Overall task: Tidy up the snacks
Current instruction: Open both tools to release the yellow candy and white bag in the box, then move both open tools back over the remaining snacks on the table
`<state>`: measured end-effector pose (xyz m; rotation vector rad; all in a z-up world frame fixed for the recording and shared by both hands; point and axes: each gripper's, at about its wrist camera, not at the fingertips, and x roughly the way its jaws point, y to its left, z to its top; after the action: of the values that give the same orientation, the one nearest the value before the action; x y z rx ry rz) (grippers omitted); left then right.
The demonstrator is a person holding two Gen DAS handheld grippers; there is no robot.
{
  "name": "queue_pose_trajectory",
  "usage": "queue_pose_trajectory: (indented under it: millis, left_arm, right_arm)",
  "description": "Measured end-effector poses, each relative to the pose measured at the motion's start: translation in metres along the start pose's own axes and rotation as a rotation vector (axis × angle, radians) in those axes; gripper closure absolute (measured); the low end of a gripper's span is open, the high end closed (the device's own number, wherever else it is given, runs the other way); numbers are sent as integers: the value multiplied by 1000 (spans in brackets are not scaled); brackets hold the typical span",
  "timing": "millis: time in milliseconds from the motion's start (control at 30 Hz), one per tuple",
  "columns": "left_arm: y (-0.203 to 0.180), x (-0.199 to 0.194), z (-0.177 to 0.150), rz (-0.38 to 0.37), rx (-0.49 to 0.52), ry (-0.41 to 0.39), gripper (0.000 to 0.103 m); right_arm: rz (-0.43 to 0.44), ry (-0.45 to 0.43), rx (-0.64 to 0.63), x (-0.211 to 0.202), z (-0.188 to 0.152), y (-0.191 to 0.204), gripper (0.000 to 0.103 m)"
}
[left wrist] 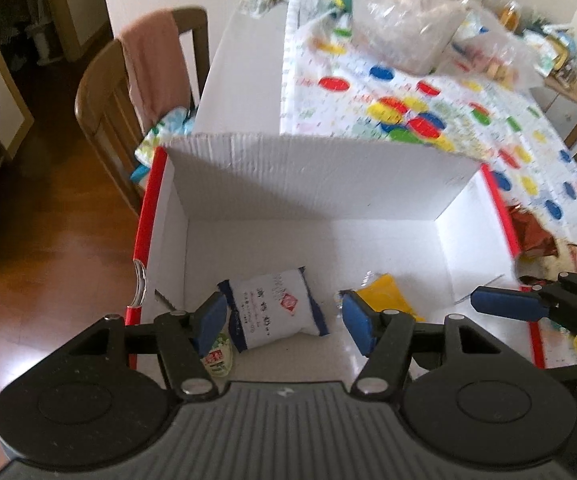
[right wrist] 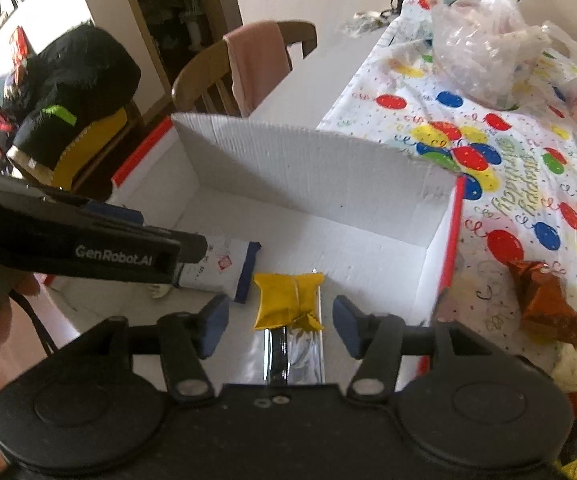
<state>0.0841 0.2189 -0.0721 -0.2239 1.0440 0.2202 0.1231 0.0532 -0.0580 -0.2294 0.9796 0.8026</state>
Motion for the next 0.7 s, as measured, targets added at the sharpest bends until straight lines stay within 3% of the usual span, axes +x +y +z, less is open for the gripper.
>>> queue_pose_trajectory:
  millis: [433,700]
  left_arm:
    - [-25,-61,-27,-28,43,-217,29]
    - [-55,-74,-44,-72,72,-271,26]
  right_arm:
    - [22,-135,64,-63,-23,-11,24]
    - [10,-198,123,-95,-48,-31,14]
